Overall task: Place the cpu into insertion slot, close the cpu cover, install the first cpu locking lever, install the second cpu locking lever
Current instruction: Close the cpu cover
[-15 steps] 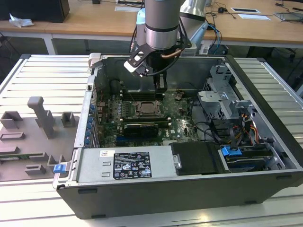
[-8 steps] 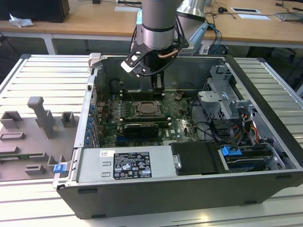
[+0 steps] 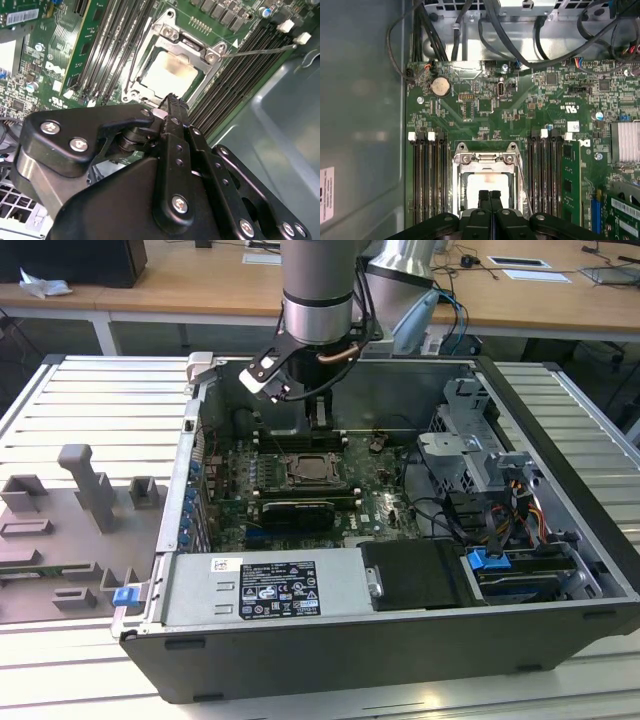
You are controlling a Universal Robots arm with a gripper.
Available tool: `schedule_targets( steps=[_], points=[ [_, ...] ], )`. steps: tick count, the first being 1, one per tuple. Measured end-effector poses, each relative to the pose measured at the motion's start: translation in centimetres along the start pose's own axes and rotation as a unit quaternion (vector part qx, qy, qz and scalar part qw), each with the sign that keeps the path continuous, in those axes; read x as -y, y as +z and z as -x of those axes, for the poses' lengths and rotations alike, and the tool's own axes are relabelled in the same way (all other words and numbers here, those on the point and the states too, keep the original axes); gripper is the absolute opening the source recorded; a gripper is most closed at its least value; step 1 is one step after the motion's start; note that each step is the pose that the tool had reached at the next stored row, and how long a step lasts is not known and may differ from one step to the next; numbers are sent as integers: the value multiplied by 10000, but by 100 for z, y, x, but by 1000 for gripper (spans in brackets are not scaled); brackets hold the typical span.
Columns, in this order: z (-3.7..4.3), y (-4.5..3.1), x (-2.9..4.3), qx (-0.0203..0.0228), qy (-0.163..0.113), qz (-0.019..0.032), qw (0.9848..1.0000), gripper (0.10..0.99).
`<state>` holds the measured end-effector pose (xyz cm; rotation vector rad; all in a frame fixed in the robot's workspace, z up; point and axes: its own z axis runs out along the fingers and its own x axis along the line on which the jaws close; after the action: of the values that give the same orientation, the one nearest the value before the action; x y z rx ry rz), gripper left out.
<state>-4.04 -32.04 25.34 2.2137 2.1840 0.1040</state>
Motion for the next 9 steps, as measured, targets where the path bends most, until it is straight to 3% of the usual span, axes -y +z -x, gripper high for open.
schedule_targets(
  steps=[9],
  points=[
    [1, -5, 72, 0, 0, 0, 10000, 106]
  ],
)
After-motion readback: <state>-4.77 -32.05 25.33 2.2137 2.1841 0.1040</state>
